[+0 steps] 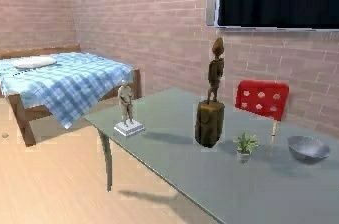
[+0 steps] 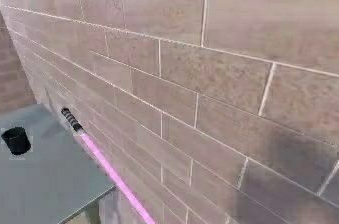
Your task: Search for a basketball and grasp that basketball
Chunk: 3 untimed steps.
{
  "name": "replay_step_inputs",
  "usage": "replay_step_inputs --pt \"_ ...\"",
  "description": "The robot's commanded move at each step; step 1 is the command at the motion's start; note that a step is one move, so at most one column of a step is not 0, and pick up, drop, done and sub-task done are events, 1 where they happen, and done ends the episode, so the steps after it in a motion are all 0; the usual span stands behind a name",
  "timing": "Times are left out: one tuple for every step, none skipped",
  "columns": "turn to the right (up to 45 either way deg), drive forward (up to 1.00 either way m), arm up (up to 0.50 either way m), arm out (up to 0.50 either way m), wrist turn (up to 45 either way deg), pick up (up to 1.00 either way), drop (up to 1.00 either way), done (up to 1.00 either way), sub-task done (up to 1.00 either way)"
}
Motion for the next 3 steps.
replay_step_inputs --pt "-39.0 0.0 0.0 0.0 0.0 0.0 0.0 0.0 0.0" --pt "-15.0 0.0 0.0 0.0 0.0 0.0 0.0 0.0 0.0" --pt "-3.0 0.0 0.0 0.0 0.0 0.0 0.0 0.0 0.0"
